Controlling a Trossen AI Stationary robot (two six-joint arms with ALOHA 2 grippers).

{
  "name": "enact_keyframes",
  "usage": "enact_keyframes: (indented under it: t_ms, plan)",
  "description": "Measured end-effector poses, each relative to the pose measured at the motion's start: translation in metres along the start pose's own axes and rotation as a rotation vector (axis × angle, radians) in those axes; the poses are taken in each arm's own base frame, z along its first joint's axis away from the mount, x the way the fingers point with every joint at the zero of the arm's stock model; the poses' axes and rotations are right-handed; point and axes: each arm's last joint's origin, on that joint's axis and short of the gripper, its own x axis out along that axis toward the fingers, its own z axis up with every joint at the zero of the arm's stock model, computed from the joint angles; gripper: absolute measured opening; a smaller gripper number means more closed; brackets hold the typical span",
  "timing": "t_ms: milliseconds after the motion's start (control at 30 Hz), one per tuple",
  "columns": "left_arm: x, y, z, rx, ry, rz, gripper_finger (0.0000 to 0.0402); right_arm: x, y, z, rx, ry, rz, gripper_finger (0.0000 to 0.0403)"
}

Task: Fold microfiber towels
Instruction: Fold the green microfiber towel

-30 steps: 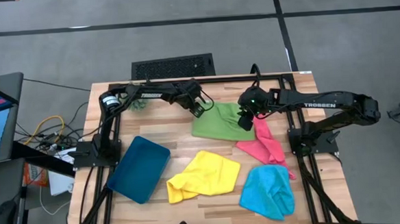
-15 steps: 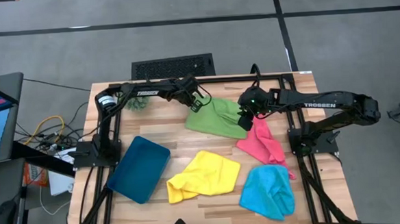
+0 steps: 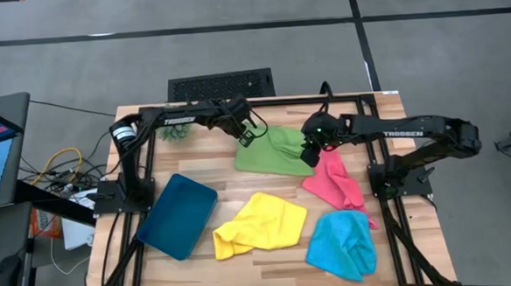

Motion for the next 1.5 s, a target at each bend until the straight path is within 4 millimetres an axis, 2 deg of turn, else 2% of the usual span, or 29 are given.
enact_keyframes:
  t_ms: [200,433,567,833,1167,1500]
  plan:
    - [-0.009,-0.011,-0.005,0.062,0.041,-0.111,0.0004,0.03,0.003,-0.002,-0.003,0.028,0.004,0.0181]
    - [-0.01,-0.02,-0.012,0.123,0.09,-0.109,0.0004,0.058,0.005,-0.009,-0.036,0.118,0.037,0.0225]
    - [-0.01,-0.02,-0.012,0.126,0.086,-0.093,0.0004,0.061,0.007,-0.009,-0.112,0.121,0.063,0.024]
    - [-0.009,-0.019,-0.012,0.134,0.085,-0.09,0.0004,0.06,0.007,-0.009,-0.285,0.112,0.107,0.024]
    - [-0.009,-0.019,-0.012,0.135,0.085,-0.09,0.0004,0.062,0.003,-0.009,-0.347,0.116,0.081,0.0234]
    - [-0.009,-0.019,-0.011,0.135,0.078,-0.091,0.0004,0.086,0.004,-0.019,-0.348,0.206,0.086,0.0209]
